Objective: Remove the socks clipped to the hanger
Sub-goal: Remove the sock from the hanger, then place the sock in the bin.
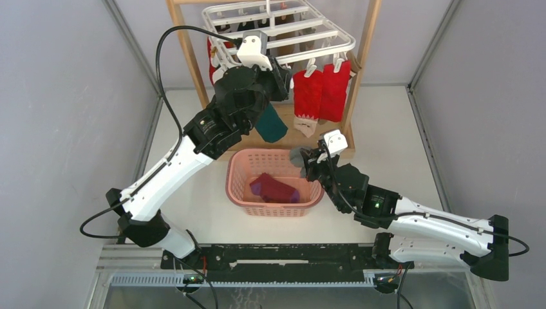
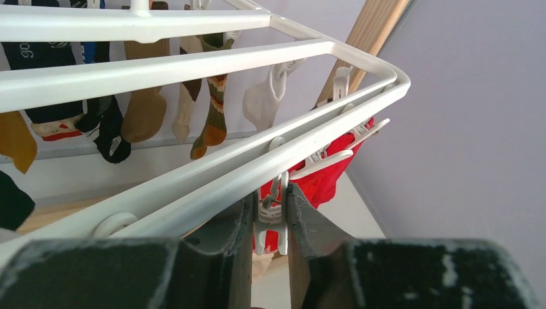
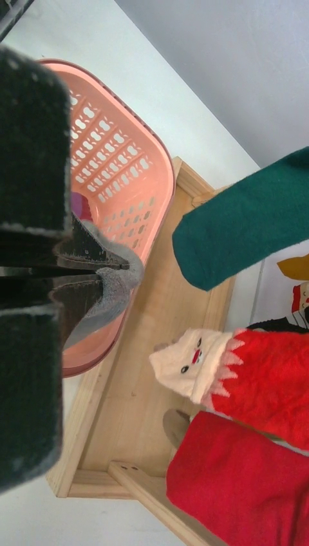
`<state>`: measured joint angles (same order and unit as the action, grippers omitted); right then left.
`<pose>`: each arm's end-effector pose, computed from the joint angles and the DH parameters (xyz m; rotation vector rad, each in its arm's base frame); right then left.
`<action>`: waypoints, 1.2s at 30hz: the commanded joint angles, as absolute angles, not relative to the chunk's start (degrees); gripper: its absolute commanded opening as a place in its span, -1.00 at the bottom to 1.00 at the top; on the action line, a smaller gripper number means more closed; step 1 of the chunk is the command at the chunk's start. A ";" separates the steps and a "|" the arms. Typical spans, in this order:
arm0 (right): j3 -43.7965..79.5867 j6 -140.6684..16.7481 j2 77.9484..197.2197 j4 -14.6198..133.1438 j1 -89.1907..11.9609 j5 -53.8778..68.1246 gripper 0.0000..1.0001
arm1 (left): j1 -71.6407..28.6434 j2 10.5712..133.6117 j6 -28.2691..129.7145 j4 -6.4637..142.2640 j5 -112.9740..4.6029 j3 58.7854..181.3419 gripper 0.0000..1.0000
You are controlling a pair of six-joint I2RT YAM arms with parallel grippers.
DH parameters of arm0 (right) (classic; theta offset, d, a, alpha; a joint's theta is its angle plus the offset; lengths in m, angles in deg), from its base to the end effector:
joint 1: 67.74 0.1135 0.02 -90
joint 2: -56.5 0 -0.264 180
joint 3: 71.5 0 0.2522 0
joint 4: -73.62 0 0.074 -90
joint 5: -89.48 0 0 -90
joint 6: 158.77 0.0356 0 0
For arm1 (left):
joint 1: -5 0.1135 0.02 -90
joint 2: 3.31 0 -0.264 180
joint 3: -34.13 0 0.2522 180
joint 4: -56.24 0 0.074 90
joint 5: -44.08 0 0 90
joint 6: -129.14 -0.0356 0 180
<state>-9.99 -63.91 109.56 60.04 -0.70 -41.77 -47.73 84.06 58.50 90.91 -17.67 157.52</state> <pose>0.1040 0.1853 0.3526 -0.3460 1.6137 0.3621 0.2055 -0.2422 0.5280 0.0618 1.5813 -0.6114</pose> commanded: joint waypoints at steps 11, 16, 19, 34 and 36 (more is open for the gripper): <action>-5.86 -63.69 111.31 56.96 -0.68 -29.77 -1.00 | -47.40 80.20 58.07 90.88 -18.19 154.97 -0.71; -3.40 -63.68 114.94 55.30 -0.85 -24.99 -1.00 | -47.41 77.15 58.24 91.17 -18.17 149.86 -0.65; -2.90 -62.66 118.42 55.03 -1.97 -20.59 -1.00 | -47.43 75.31 58.08 91.64 -17.78 147.34 -0.59; -2.90 -56.38 130.13 52.20 -7.45 -11.25 0.01 | -47.45 68.43 58.27 93.25 -18.44 138.98 -0.05; -2.90 -56.49 129.87 51.18 -7.44 -11.20 0.14 | -47.42 67.75 58.42 93.26 -18.57 137.98 -0.04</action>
<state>-4.53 -57.92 130.50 51.85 -7.03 -12.77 -47.27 70.53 58.61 93.66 -17.67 139.84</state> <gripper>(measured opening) 0.526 0.473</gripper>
